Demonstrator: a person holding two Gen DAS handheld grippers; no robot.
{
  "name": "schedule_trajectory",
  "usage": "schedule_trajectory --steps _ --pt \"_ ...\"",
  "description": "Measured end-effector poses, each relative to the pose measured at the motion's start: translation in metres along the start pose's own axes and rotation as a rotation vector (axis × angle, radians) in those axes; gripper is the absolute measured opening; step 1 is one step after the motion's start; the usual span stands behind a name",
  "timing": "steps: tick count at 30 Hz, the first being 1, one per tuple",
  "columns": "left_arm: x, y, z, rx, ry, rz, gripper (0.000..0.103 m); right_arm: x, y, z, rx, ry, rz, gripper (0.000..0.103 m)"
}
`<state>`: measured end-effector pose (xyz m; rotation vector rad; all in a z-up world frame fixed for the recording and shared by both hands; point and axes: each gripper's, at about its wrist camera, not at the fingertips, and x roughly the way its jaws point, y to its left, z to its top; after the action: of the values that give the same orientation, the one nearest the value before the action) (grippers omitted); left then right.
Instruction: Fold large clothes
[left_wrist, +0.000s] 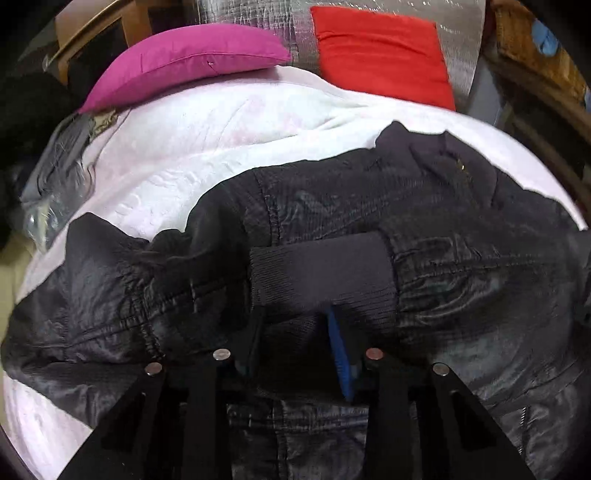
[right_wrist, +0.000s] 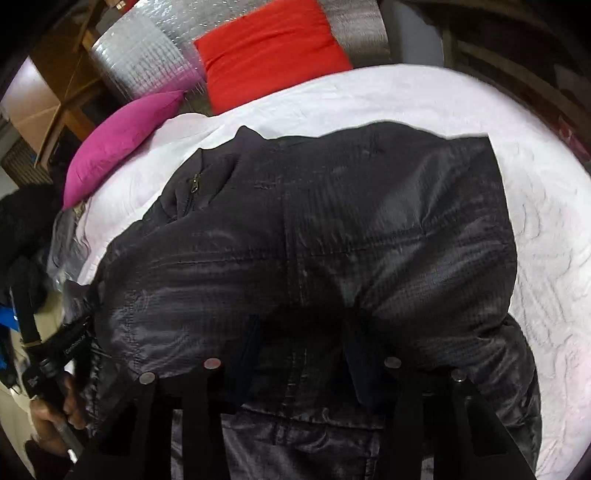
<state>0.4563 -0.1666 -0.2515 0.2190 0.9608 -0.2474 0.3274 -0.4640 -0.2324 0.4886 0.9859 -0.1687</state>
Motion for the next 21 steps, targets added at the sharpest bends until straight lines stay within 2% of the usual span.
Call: schedule_trajectory --steps 4,5,7,8,10,11,14,15,16,19,21 --pt "-0.018 0.003 0.002 -0.027 -0.006 -0.015 0.037 -0.017 0.002 0.001 0.027 -0.049 0.091 0.047" --pt "-0.029 0.009 0.003 -0.049 -0.016 -0.025 0.044 -0.021 0.006 0.002 0.022 -0.068 0.102 0.048" --pt "-0.050 0.023 0.001 -0.090 -0.064 -0.038 0.061 -0.026 0.012 0.001 0.013 -0.106 0.110 0.061" --pt "-0.059 0.031 -0.001 -0.108 -0.086 -0.036 0.071 -0.021 0.014 0.000 0.014 -0.084 0.099 0.069" --pt "-0.083 0.060 -0.006 -0.185 -0.138 -0.015 0.076 -0.002 0.017 -0.006 0.016 0.018 0.085 0.069" --pt "-0.086 0.076 -0.007 -0.217 -0.144 -0.009 0.076 0.005 0.018 -0.007 0.013 0.031 0.073 0.069" --pt "-0.102 0.140 -0.022 -0.400 -0.156 0.023 0.081 -0.003 0.027 -0.011 -0.016 -0.016 0.062 0.069" --pt "-0.104 0.171 -0.031 -0.497 -0.150 0.052 0.081 -0.009 0.028 -0.011 -0.011 -0.029 0.086 0.069" --pt "-0.106 0.189 -0.040 -0.553 -0.143 0.069 0.081 -0.015 0.030 -0.012 -0.007 -0.050 0.116 0.069" --pt "-0.104 0.265 -0.078 -0.824 -0.101 0.141 0.081 -0.024 0.036 -0.016 -0.023 -0.084 0.127 0.069" --pt "-0.098 0.301 -0.103 -0.976 -0.078 0.137 0.081 -0.026 0.041 -0.020 -0.034 -0.094 0.127 0.069"
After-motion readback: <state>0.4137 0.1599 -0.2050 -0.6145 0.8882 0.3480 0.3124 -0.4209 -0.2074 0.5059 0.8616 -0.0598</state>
